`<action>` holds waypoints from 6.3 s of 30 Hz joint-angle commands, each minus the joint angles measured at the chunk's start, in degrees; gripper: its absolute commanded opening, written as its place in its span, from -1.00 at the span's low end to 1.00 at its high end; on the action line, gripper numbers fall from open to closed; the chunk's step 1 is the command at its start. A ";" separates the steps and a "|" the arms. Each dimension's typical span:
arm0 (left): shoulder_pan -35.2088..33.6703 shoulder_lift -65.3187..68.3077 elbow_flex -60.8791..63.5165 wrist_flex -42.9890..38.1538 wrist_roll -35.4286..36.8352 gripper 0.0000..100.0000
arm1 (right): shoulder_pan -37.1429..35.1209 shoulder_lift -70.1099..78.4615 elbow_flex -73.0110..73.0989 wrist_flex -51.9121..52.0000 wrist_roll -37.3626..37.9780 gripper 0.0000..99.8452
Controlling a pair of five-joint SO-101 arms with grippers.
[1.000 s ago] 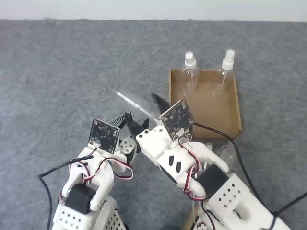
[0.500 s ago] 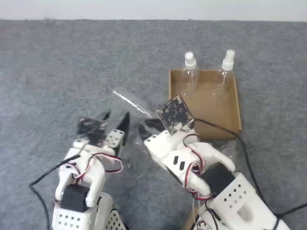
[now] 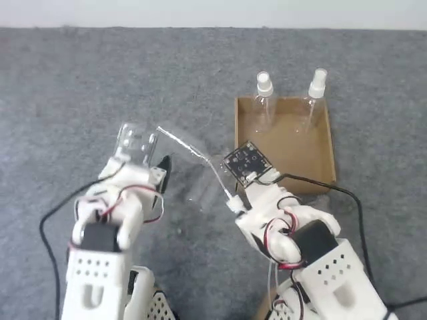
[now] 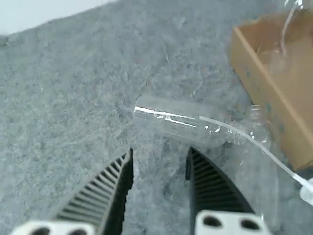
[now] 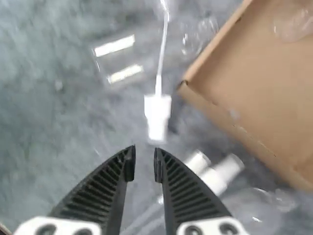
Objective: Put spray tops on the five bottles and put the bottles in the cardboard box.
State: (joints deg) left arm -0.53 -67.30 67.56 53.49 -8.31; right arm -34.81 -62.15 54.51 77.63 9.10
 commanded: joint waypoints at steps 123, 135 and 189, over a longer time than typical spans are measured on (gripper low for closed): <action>26.37 25.67 -20.88 26.29 -16.44 -0.98 | 53.76 -1.27 10.64 -1.19 29.01 -0.95; -19.08 17.05 -21.14 21.36 -22.15 -0.98 | 53.67 -1.01 9.58 -1.89 24.88 -0.87; -36.22 17.14 -8.75 4.57 -27.87 -0.98 | 58.51 30.11 2.81 -15.69 -3.16 -0.76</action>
State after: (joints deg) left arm -36.40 -48.31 59.56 59.21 -36.18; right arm 18.73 -32.09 57.85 64.44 1.54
